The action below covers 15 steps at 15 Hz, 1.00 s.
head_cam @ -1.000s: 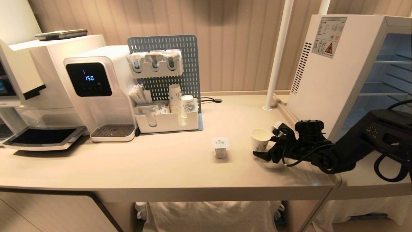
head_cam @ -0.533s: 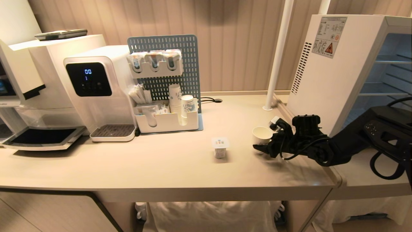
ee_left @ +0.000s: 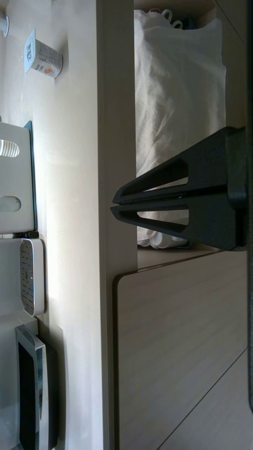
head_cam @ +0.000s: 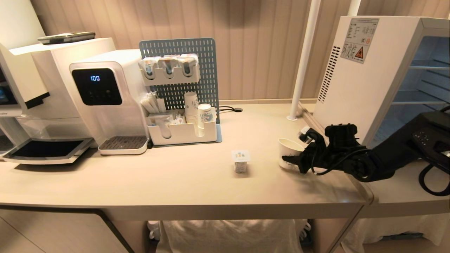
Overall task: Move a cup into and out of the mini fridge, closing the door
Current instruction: Put the paper cup in the freezer
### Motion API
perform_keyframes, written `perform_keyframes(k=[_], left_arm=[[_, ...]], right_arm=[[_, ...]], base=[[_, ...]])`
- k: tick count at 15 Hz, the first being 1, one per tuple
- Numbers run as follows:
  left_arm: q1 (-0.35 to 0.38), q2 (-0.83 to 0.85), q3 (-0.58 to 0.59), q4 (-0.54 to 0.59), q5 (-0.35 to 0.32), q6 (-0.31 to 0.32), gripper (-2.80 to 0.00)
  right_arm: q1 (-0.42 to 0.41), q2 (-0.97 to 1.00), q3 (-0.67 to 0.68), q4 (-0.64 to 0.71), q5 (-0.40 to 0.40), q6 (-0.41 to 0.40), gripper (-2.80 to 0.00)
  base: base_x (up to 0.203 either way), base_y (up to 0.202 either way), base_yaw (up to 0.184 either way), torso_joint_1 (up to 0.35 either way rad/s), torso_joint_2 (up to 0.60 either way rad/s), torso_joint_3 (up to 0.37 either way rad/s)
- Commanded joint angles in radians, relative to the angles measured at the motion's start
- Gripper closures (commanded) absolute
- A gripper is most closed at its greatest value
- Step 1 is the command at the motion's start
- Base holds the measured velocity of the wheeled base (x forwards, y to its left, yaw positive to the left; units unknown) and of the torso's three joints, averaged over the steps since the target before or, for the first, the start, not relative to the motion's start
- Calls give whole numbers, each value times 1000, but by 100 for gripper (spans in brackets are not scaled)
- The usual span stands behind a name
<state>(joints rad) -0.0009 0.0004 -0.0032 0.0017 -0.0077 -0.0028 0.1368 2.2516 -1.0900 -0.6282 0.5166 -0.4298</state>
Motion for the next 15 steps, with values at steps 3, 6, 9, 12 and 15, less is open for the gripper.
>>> perform_keyframes(k=[3,6,9,12,15], left_arm=[[-1,0,0,-1,0,-6,0],[1,0,0,-2,0,-7,0],[1,0,0,-2,0,-8,0],[1,0,2,-8,-2,-11,0],[1,0,2,-8,-2,-11,0]], right_arm=[[-46,-384,182,26,-4,15,0],[-73,-751,308,122,-25,77,0],[-89,-1197,351,425,-19,138,0],[-98,-1606,325,849,5,198,0],[-101,-1920,314,1159,-56,250,0]], base=[[0,0,0,0,0,0],[0,0,0,0,0,0],[0,0,0,0,0,0],[0,0,0,0,0,0],[0,0,0,0,0,0]])
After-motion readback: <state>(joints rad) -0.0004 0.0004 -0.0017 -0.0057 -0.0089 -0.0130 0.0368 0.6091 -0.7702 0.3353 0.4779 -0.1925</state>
